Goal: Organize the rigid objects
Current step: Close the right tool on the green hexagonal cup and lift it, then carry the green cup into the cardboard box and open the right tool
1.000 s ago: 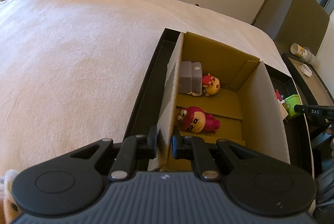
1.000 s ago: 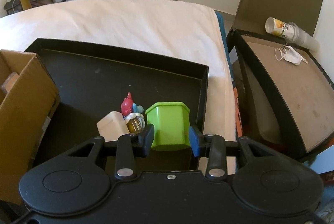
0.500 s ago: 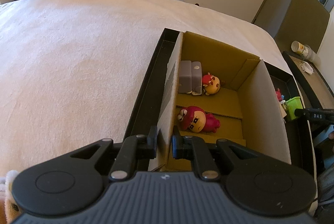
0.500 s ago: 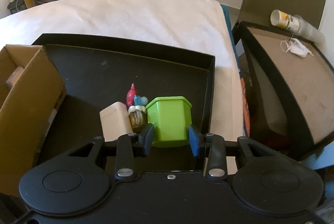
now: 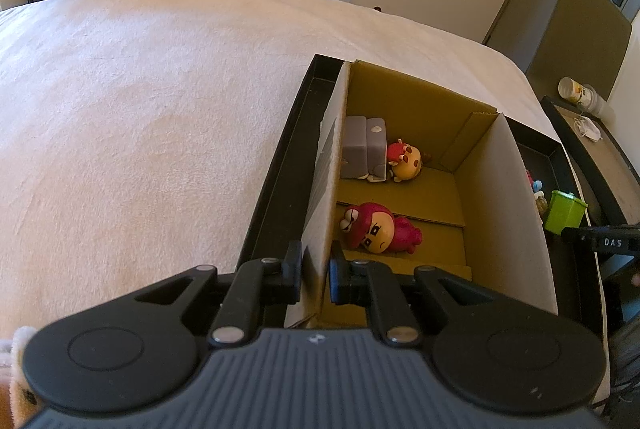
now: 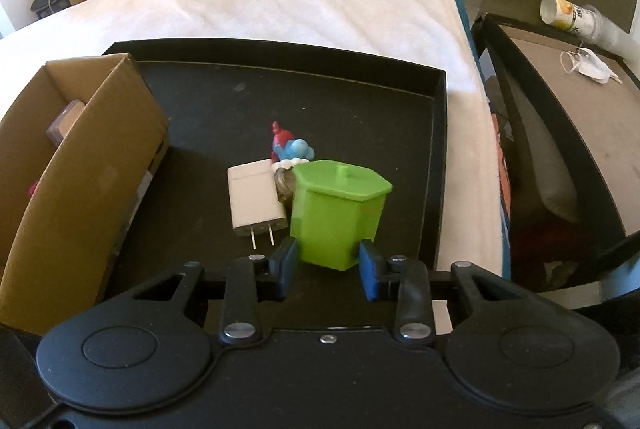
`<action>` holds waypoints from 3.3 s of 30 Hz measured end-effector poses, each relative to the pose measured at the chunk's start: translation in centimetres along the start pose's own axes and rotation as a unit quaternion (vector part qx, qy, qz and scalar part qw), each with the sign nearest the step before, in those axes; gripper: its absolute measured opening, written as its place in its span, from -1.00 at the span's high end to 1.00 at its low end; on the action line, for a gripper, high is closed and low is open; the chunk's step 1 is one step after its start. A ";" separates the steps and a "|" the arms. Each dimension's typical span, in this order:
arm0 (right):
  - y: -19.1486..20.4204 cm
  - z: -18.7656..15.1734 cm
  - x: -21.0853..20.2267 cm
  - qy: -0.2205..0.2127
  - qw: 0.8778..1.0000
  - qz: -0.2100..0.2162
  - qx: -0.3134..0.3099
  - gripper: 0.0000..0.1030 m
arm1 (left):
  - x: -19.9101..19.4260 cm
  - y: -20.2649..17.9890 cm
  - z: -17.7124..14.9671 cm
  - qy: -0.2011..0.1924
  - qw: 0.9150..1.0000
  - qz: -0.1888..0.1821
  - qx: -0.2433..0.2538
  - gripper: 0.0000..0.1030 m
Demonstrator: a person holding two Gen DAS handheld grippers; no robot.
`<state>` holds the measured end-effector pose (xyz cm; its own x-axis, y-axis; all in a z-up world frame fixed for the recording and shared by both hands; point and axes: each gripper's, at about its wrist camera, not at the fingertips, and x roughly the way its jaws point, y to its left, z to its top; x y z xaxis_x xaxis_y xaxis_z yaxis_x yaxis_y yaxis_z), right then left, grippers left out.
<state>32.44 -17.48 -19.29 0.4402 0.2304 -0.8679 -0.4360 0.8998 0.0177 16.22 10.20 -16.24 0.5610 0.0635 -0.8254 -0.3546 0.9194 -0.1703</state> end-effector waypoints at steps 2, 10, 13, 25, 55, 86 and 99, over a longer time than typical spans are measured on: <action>-0.1 0.1 -0.1 -0.002 1.000 0.005 0.005 0.35 | 0.0 -0.1 0.0 0.000 1.000 0.002 0.001 0.78; -1.3 0.4 -0.8 -0.021 0.999 0.028 0.036 0.24 | 0.0 -0.1 0.0 0.001 1.000 0.003 0.000 0.78; -1.8 0.7 -1.0 -0.035 0.998 0.032 0.046 0.13 | 0.0 -0.1 0.0 0.001 1.000 0.002 -0.001 0.78; -2.9 1.9 0.9 -0.034 0.995 0.036 0.091 0.03 | 0.1 0.2 0.1 0.000 1.000 -0.003 -0.005 0.78; -2.8 1.7 -0.4 -0.030 0.992 0.047 0.109 0.07 | 0.2 0.2 0.1 0.000 1.000 -0.002 -0.004 0.78; 6.7 4.0 -7.8 -0.071 0.993 0.098 0.013 0.07 | 0.3 -0.3 -0.1 -0.003 1.000 0.008 0.011 0.80; 11.2 5.8 -8.7 -0.088 0.988 0.125 -0.028 0.07 | 0.3 -0.3 -0.2 -0.004 1.000 0.010 0.009 0.80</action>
<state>28.28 -7.27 -8.61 0.4412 0.5086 -0.7394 -0.5896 0.7854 0.1885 16.35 9.86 -16.53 0.5597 0.0839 -0.8244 -0.3524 0.9245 -0.1451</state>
